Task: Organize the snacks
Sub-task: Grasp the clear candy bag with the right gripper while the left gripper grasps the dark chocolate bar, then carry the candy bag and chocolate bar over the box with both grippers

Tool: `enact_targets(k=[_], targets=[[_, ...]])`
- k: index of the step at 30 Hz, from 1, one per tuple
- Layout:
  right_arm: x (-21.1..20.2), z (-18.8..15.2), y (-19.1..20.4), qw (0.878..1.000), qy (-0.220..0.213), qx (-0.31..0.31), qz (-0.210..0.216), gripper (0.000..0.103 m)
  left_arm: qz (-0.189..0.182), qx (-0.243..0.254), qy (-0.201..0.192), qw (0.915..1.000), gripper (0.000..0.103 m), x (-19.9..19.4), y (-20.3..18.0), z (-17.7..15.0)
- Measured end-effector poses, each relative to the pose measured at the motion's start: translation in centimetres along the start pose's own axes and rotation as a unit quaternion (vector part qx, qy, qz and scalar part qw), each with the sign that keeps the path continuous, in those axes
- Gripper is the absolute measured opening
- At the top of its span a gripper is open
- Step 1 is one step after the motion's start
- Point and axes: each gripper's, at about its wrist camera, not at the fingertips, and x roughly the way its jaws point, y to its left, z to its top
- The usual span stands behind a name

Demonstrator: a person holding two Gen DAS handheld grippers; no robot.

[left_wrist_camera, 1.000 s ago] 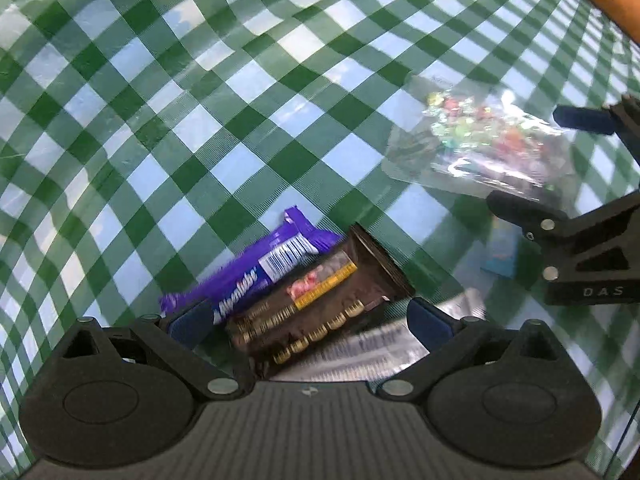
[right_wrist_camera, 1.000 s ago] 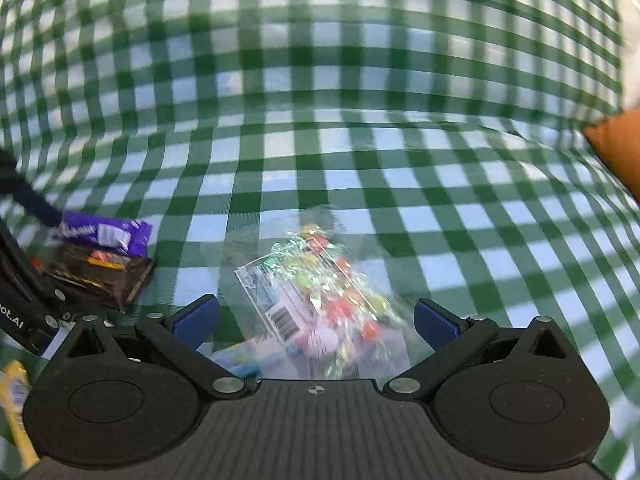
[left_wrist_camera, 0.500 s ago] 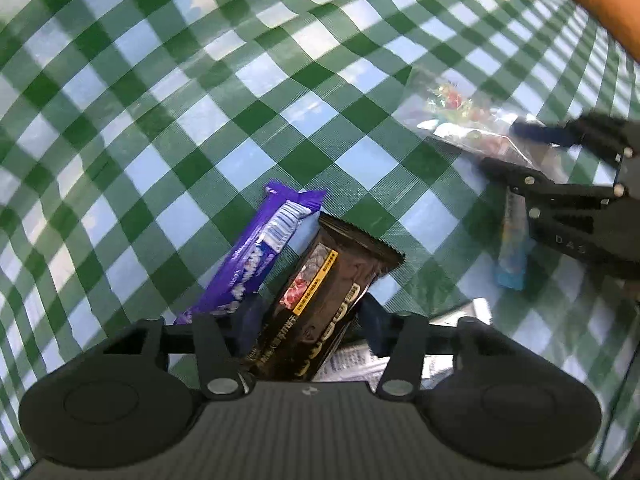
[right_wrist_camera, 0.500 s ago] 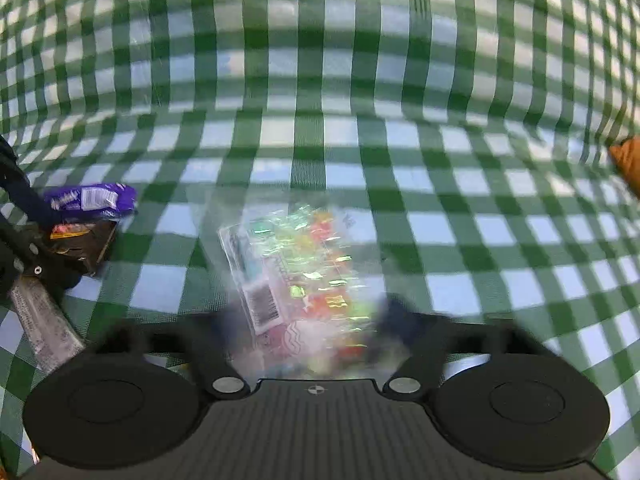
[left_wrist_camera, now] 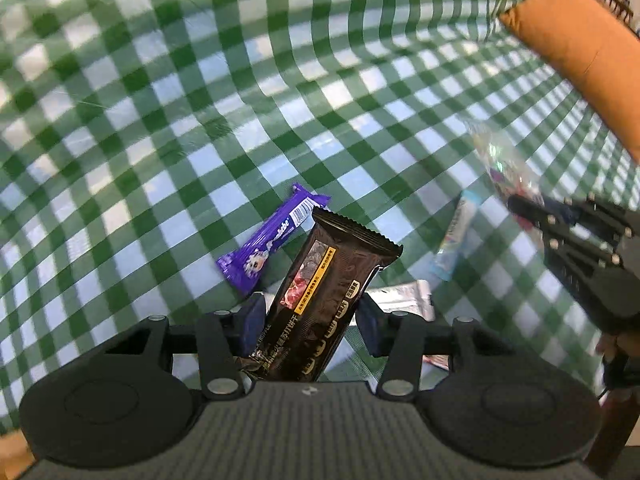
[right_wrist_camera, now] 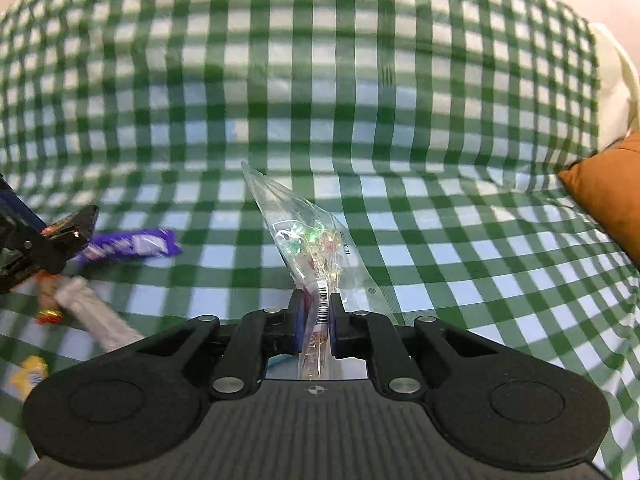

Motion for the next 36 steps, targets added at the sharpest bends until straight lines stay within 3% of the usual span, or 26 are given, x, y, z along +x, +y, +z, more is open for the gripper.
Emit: enact_targets(k=[4, 10, 14, 21, 28, 36], targets=[[-4.7, 0.1, 1.1, 0.999, -0.026, 0.022, 0.008, 0.012, 0.006, -0.023, -0.028, 0.9993, 0.055, -4.7, 0.0, -2.2], [-12.3, 1.3, 3.5, 0.996, -0.060, 0.066, 0.020, 0.012, 0.051, -0.056, -0.060, 0.9953, 0.055, -13.2, -0.7, -7.2], [-18.4, 1.5, 5.6, 0.993, -0.072, 0.083, 0.046, 0.012, 0.082, -0.086, -0.067, 0.9906, 0.055, -18.7, -1.1, -11.8], [-27.8, 0.5, 12.2, 0.990, -0.077, 0.056, 0.102, 0.012, 0.100, -0.136, -0.078, 0.9826, 0.055, -26.3, -0.1, -20.6], [-34.3, -1.0, 18.6, 0.985, -0.062, 0.027, 0.159, 0.012, 0.131, -0.176, -0.082, 0.9722, 0.055, -31.2, 1.5, -29.1], [-39.5, -3.8, 25.1, 0.979, -0.022, -0.014, 0.203, 0.012, 0.135, -0.206, -0.076, 0.9663, 0.055, -33.4, 2.1, -37.3]])
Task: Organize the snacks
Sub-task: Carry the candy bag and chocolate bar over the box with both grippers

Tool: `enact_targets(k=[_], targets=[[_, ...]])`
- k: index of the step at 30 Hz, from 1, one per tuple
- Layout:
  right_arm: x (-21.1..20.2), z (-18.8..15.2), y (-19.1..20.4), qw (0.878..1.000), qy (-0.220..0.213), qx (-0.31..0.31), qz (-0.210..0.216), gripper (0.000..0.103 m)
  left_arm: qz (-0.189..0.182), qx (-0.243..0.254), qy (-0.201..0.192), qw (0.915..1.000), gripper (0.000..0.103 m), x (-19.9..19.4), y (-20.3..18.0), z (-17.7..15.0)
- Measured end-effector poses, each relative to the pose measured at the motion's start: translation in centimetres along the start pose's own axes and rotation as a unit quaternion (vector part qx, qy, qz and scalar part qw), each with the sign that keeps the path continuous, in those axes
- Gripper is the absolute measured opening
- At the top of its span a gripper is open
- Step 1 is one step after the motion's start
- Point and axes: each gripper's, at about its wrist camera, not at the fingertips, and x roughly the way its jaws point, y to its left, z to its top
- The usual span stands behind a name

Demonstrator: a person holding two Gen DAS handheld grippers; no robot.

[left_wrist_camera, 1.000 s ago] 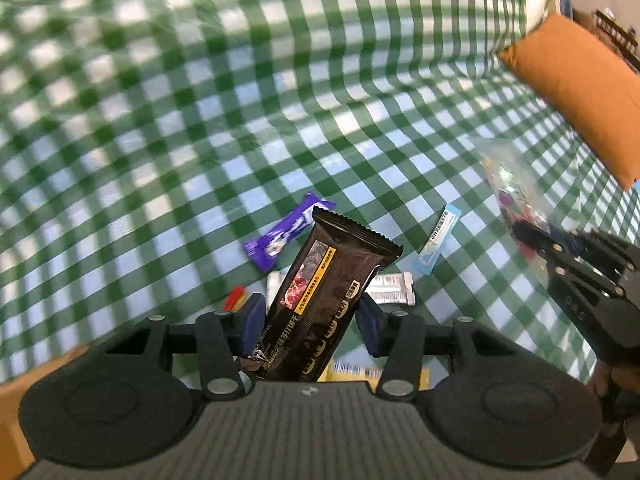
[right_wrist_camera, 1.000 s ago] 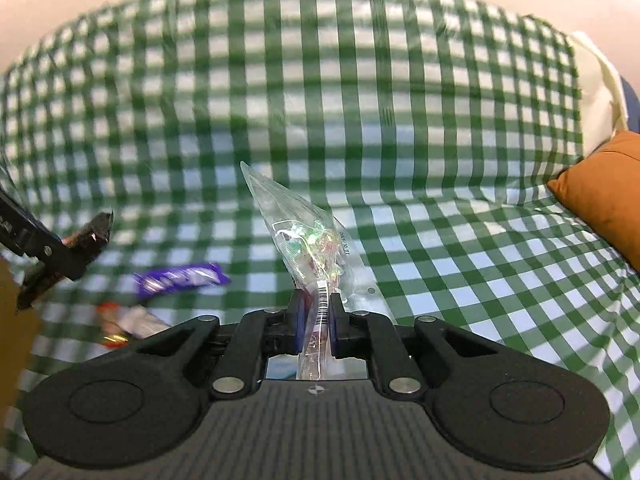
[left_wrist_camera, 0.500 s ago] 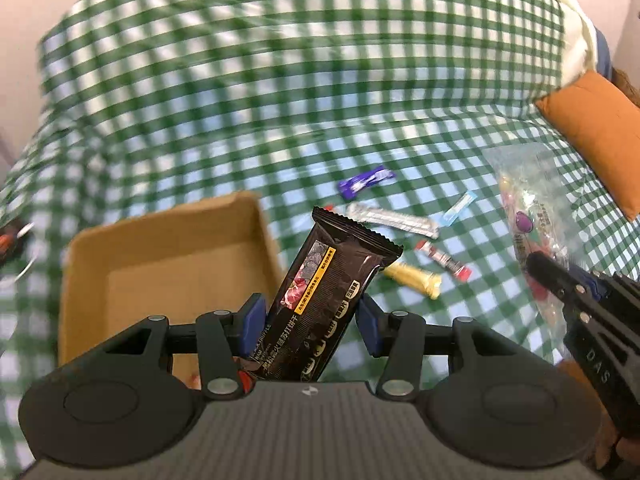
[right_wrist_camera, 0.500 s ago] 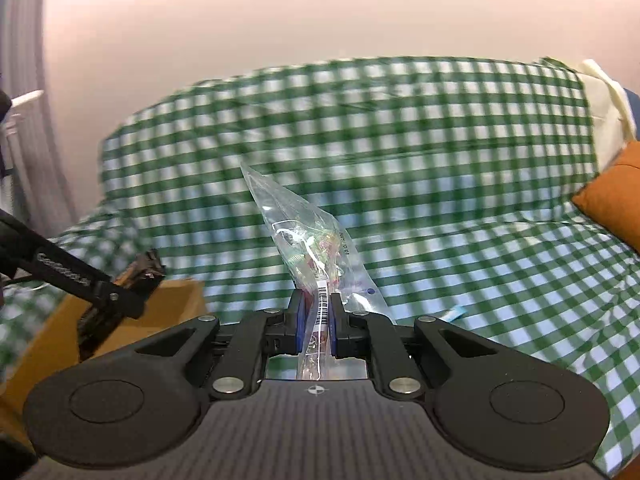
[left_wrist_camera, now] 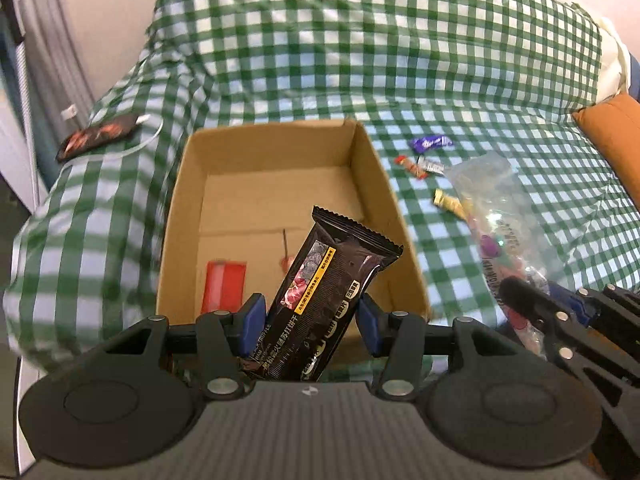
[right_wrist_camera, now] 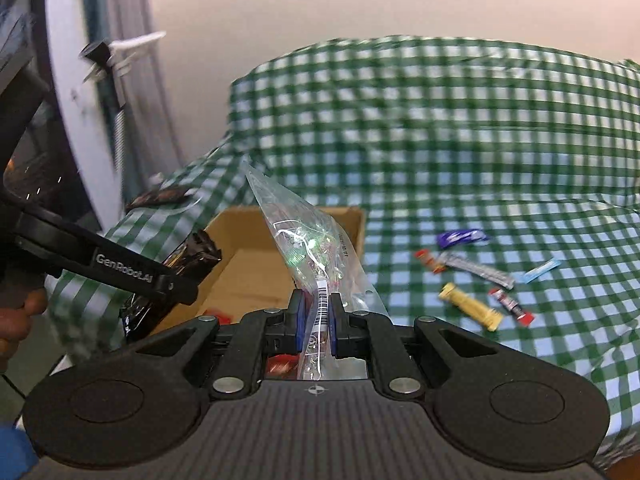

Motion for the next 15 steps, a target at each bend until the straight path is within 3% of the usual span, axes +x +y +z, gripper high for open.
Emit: enact_targets(k=[8, 15], targets=[[-1.6, -1.1, 4.2, 0.999, 0.009, -0.043, -0.001, 0.012, -0.007, -0.019, -0.003, 0.9998, 0.055, -1.7, 2.5, -4.0], [-2.4, -1.3, 5.9, 0.998, 0.003, -0.068, -0.003, 0.007, -0.012, -0.028, -0.015, 0.9994, 0.055, -2.5, 3.3, -4.7]])
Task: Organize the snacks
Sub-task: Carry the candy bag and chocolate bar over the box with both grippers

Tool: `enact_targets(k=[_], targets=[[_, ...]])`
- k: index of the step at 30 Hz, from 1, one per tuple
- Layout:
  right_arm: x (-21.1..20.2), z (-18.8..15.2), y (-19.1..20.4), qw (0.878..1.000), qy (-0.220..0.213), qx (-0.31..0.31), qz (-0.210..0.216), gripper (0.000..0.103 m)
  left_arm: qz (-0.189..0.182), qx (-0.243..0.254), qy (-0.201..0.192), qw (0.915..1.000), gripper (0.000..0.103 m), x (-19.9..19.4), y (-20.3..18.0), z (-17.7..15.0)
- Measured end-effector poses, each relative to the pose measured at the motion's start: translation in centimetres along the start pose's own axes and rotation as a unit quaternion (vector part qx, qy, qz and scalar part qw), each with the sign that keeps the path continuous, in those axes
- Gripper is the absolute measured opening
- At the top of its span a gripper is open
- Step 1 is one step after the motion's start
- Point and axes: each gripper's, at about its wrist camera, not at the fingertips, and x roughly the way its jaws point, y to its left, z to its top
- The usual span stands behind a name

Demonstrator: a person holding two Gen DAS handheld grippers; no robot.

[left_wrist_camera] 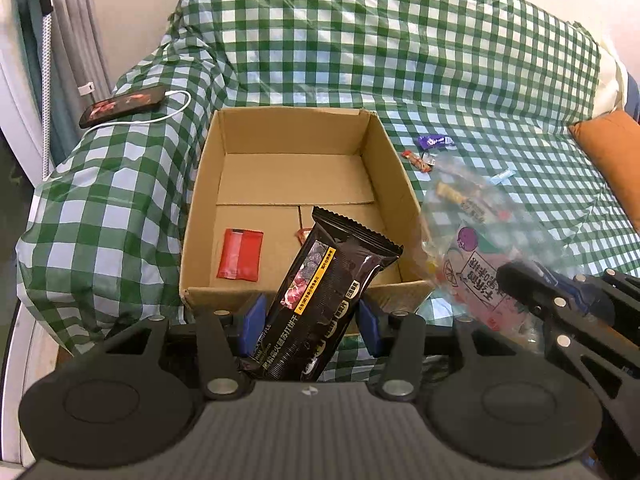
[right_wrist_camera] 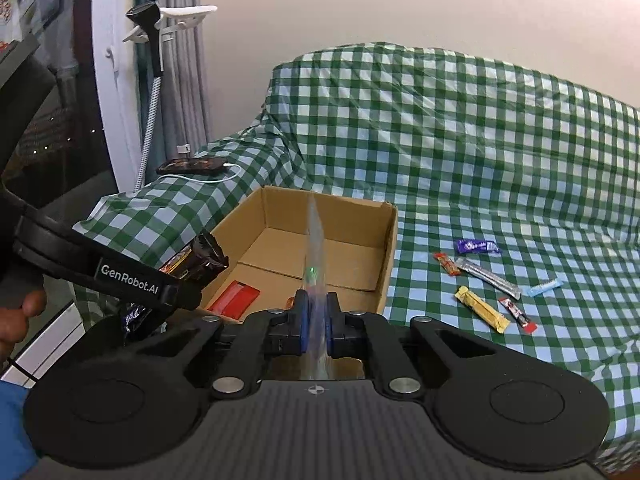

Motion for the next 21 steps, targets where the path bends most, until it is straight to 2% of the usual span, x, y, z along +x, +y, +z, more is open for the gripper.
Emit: enact_targets(k=[3, 5, 7, 11, 21], targets=[[-0.2, 0.2, 0.8, 0.999, -0.018, -0.028, -0.010, 0.003, 0.000, -0.002, -0.002, 1.0000, 0.055, 0.1, 0.2, 0.1], [0.4, 0.8, 0.7, 0.999, -0.027, -0.041, -0.002, 0.002, 0.001, -0.006, -0.001, 1.0000, 0.055, 0.3, 0.6, 0.1], [1.4, 1.9, 0.2, 0.999, -0.031, -0.031, -0.014, 0.002, 0.004, -0.010, 0.000, 0.9999, 0.055, 0.4, 0.9, 0.3], [2.0, 3.1, -0.1, 0.999, -0.035, -0.016, -0.006, 0.002, 0.011, -0.018, 0.004, 0.9998, 0.055, 1.1, 1.4, 1.1], [4.3, 2.3, -0.8, 1.000, 0.008, 0.000, -0.008, 0.003, 0.014, -0.021, 0.022, 0.9994, 0.055, 3.9, 2.2, 3.2]])
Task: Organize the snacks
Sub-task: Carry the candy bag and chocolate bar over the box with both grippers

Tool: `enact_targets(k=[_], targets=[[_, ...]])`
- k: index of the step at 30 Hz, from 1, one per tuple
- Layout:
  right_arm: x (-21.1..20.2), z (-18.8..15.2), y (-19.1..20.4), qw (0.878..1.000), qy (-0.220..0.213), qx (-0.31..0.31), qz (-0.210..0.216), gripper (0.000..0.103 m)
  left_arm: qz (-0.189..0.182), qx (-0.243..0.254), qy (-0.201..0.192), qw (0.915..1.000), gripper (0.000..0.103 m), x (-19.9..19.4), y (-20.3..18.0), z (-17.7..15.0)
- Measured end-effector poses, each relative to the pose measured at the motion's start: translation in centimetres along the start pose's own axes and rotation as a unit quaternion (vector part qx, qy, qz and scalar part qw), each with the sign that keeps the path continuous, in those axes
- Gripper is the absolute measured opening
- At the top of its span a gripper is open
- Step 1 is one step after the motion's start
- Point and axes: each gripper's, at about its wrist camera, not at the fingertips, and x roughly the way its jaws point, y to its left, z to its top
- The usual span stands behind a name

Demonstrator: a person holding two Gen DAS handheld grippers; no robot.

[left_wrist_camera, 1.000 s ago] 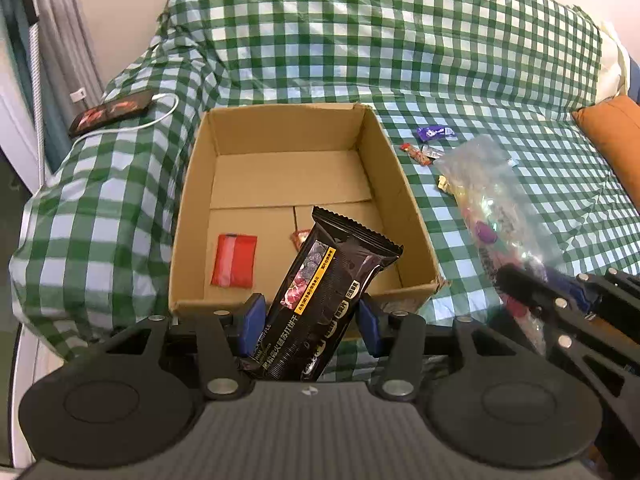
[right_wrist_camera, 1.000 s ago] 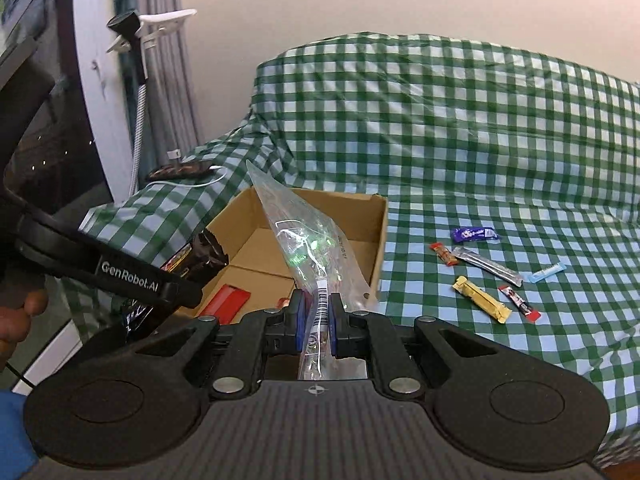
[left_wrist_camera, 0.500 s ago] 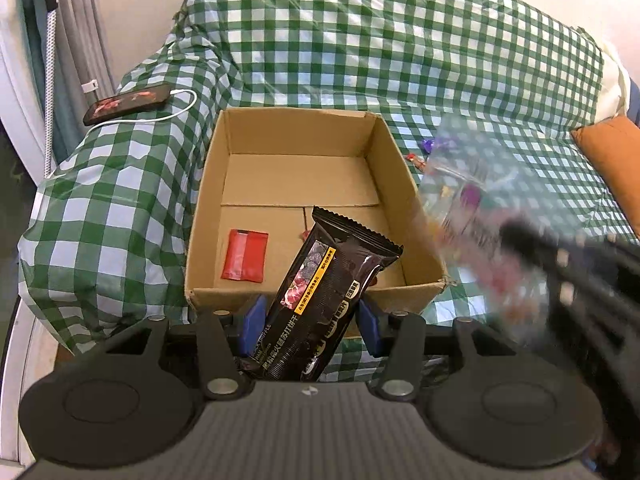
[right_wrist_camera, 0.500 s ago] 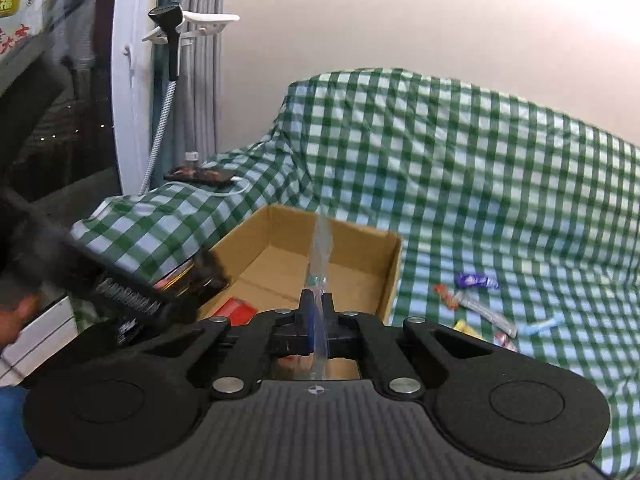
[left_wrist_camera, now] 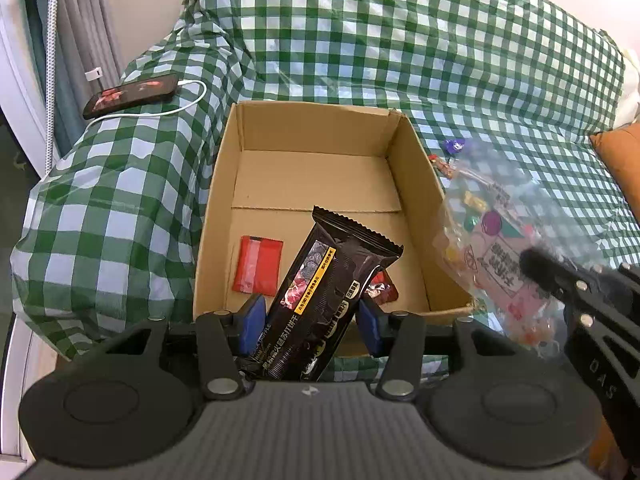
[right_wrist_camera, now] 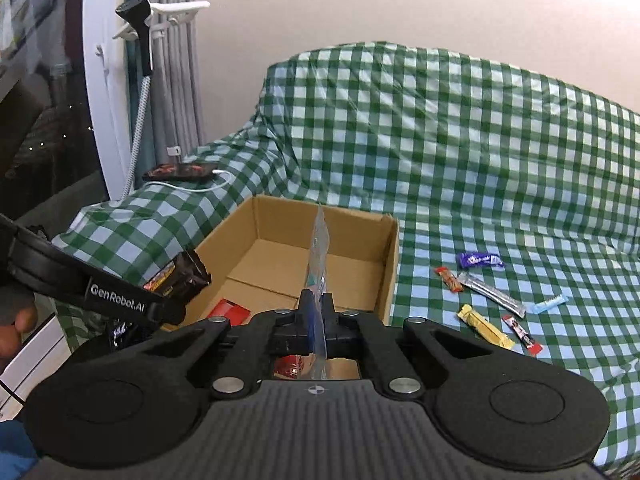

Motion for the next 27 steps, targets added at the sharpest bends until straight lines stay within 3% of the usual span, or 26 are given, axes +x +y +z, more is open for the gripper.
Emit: enact_targets(k=[27], targets=[[9.2, 2.1, -0.5, 0.998, 0.062, 0.003, 0.022, 0.004, 0.023, -0.007, 0.025, 0.9994, 0.055, 7.7, 1.9, 6.5]])
